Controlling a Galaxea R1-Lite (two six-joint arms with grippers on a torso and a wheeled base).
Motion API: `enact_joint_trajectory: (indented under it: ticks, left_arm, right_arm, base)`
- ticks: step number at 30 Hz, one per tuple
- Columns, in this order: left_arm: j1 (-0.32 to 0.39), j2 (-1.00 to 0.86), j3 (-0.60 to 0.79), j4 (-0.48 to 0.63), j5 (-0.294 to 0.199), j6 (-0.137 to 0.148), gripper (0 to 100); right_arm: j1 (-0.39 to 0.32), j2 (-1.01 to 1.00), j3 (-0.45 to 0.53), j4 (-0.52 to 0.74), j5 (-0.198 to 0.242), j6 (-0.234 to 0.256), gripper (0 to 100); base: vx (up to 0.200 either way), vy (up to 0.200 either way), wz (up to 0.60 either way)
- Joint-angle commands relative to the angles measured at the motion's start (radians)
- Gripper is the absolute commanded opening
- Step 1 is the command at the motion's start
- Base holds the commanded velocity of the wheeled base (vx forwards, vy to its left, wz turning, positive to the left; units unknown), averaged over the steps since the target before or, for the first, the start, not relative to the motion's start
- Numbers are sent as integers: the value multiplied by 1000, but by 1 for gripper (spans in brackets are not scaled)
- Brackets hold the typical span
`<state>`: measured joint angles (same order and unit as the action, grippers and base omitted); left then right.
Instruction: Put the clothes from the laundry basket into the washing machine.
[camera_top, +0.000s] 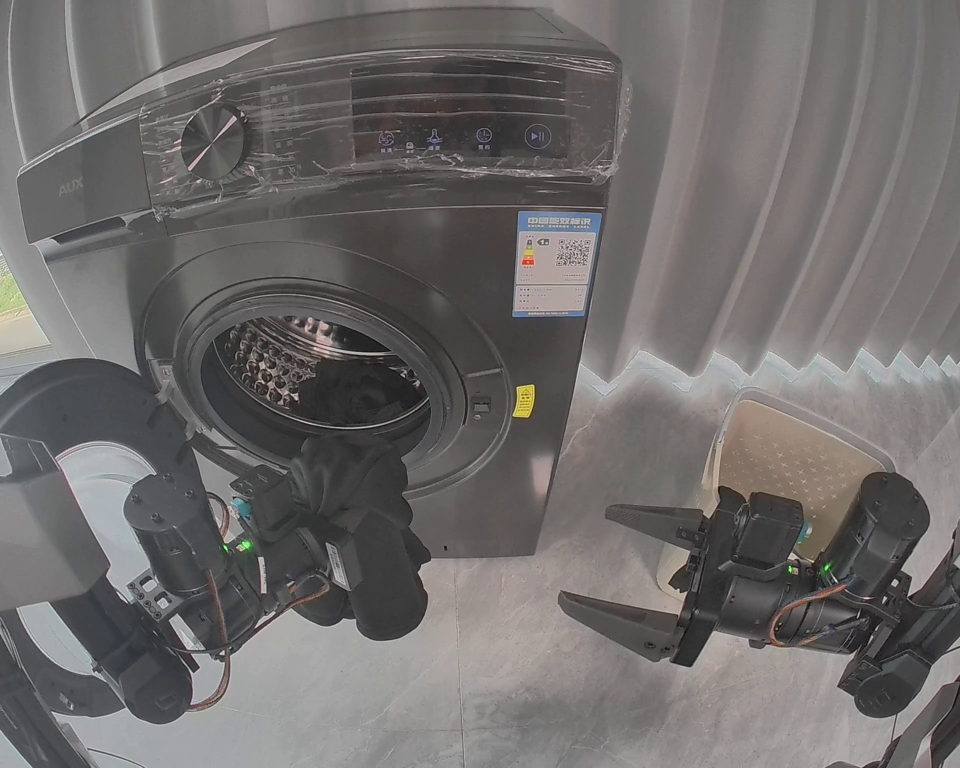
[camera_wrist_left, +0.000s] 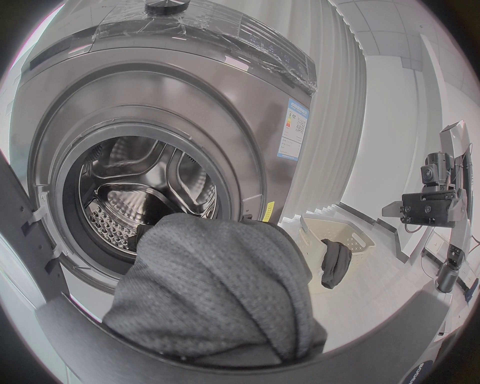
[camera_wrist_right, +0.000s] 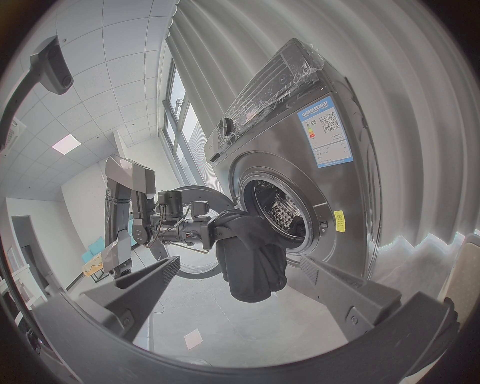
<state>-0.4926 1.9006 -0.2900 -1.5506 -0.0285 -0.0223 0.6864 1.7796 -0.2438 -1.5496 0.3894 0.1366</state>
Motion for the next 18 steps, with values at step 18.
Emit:
enact_joint_trajectory:
  ticks: [18]
  left_arm:
    - [-4,8,8,-2,-1,-1,0]
  right_arm:
    - [10,4,0,0,0,0,100]
  base:
    - [0,56,0]
